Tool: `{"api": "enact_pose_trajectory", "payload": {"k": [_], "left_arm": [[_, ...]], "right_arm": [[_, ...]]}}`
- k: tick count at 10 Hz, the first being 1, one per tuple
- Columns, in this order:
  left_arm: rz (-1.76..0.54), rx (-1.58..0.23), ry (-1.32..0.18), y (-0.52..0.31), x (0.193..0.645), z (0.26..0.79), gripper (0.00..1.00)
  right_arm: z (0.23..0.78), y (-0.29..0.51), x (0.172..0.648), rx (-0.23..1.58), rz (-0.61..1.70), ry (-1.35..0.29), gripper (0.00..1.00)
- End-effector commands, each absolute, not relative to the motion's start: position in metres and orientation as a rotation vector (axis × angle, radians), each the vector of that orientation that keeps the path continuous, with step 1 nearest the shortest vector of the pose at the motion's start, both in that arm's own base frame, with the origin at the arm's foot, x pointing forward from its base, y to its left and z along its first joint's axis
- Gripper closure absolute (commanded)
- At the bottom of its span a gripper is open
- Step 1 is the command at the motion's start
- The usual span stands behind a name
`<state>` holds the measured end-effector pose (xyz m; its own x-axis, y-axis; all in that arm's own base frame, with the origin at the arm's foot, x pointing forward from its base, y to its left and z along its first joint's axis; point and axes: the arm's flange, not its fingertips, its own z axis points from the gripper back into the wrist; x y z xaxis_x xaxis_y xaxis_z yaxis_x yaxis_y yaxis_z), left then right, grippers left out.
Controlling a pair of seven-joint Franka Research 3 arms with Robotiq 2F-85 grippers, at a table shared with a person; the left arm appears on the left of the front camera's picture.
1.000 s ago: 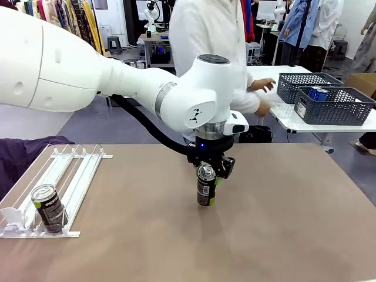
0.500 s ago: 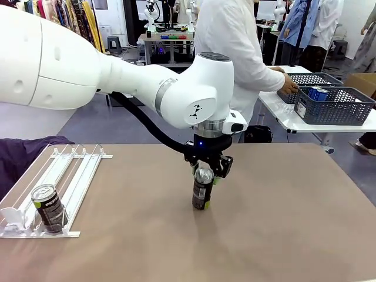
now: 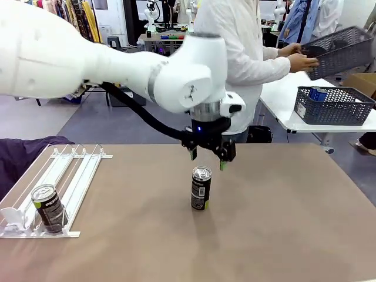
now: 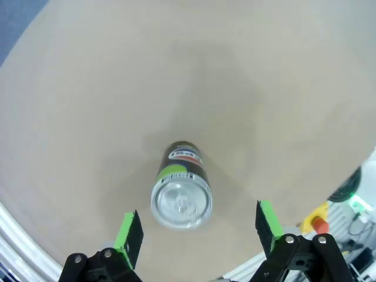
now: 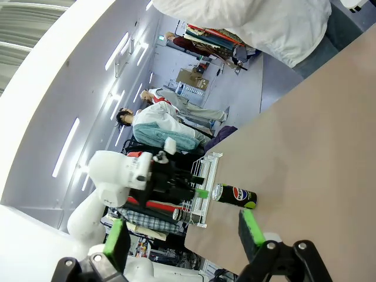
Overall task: Retrieve and store the cans from the dispenser.
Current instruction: Pick up one can from the Automatic Can Dispenser and place it in the middle of the table.
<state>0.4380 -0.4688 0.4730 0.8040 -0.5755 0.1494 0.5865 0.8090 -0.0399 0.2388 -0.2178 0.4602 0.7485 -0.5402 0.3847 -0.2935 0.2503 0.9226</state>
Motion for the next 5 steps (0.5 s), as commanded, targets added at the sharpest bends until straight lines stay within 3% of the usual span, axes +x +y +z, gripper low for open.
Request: {"api": "enact_pose_trajectory", "payload": {"k": [1, 3, 5], "left_arm": [[-0.619, -0.184, -0.142, -0.405, 0.408, 0.526, 0.0], [-0.605, -0.268, -0.098, -0.335, 0.391, 0.568, 0.0], [-0.566, -0.507, -0.079, -0.245, 0.386, 0.596, 0.0]], "right_arm": [[0.464, -0.217, 0.242, 1.357, -0.185, -0.795, 0.0], [0.464, -0.217, 0.242, 1.357, -0.185, -0.795, 0.0], [0.464, -0.217, 0.242, 1.357, -0.185, -0.795, 0.0]]}}
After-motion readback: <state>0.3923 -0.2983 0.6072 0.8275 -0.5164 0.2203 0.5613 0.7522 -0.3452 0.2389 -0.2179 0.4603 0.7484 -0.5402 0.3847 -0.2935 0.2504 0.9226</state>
